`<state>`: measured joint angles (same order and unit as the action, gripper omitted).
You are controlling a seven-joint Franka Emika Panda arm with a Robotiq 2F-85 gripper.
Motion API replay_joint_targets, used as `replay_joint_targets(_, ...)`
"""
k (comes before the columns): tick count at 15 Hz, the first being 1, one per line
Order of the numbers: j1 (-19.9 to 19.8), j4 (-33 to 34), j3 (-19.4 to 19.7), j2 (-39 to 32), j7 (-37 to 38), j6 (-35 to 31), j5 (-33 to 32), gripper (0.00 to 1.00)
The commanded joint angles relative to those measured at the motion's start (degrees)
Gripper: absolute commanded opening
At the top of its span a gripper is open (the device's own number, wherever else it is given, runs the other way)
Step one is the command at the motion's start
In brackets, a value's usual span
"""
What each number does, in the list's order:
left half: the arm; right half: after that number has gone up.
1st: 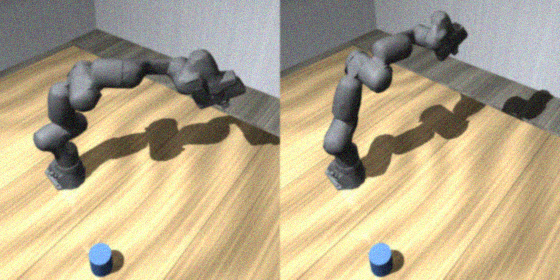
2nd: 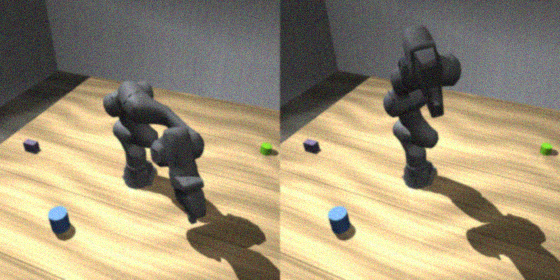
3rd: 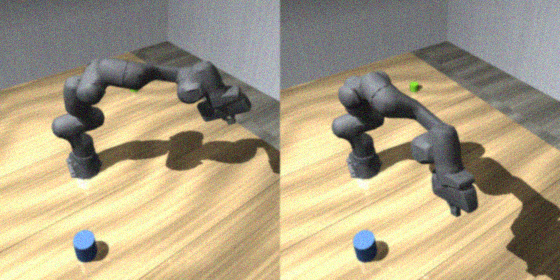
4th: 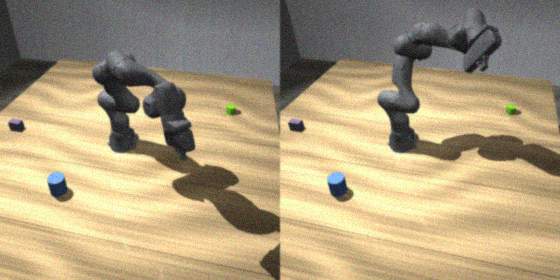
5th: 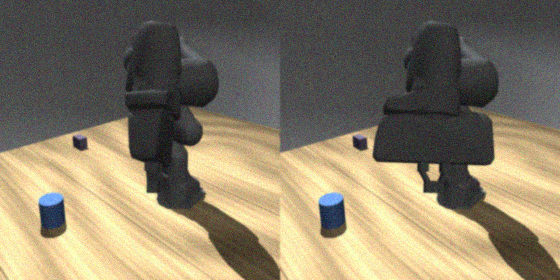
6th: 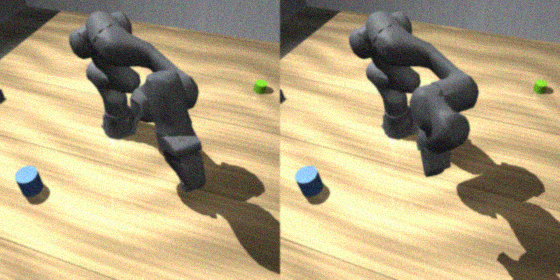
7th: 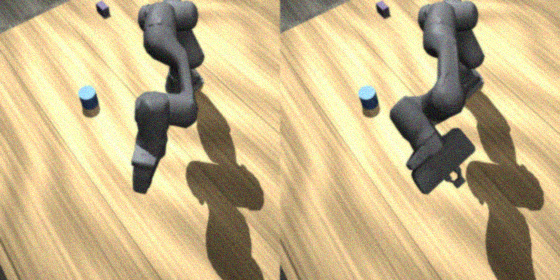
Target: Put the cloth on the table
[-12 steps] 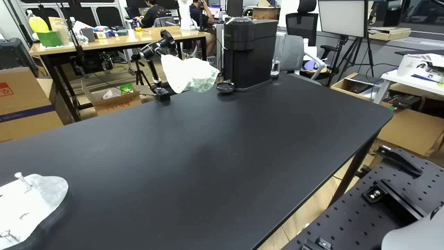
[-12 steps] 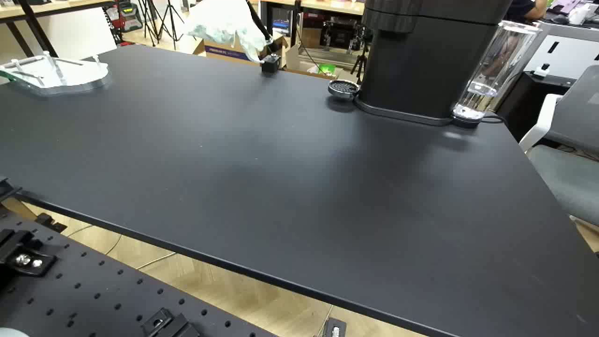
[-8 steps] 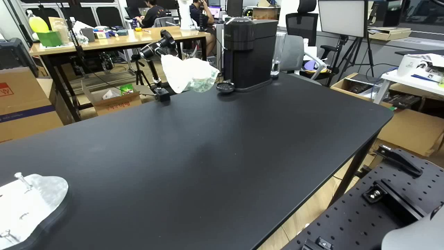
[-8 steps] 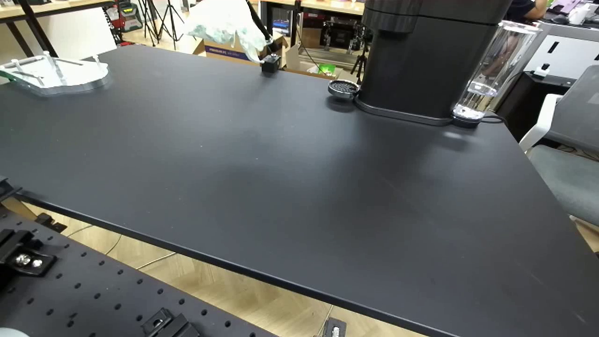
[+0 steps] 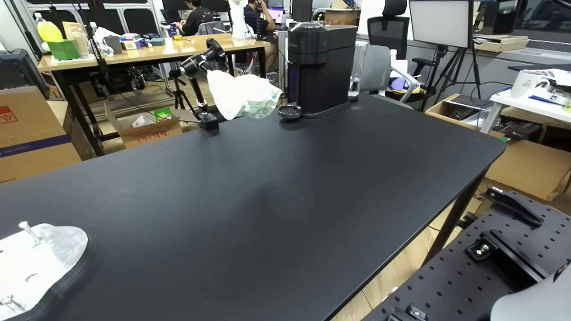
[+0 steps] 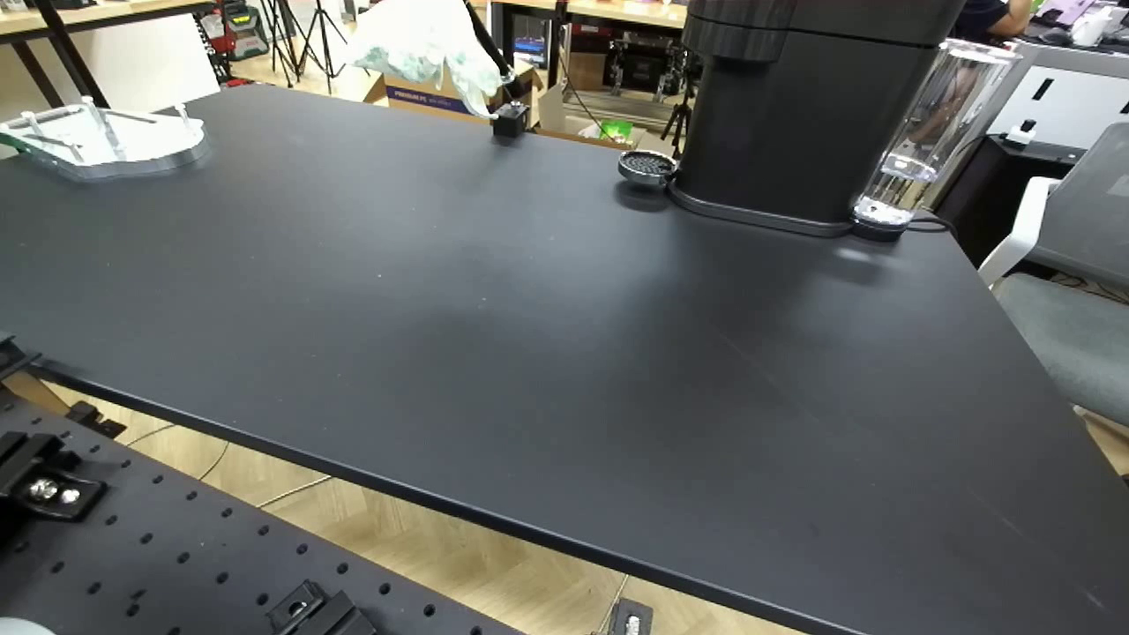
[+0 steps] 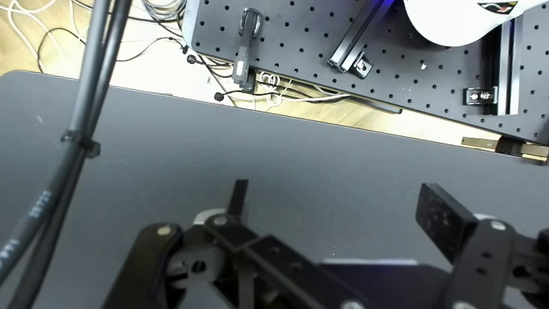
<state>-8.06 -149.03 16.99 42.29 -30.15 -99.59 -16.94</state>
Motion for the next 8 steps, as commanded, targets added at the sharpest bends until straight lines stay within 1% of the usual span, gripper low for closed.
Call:
replay_joint_targets(1,1.1,-0.7,-0.6,-1.1,2.9,-4.0,0.1,1.0)
replay_joint_targets(3,2.4,-2.2,-1.8,-2.8,4.8,-9.9,1.3,1.0)
replay_joint_targets(5,4.0,-4.4,-3.9,-5.2,8.1,-17.2,3.6,1.0)
replay_joint_targets(8,7.0,-6.8,-8.4,-10.8,15.2,-27.9,8.8,1.0)
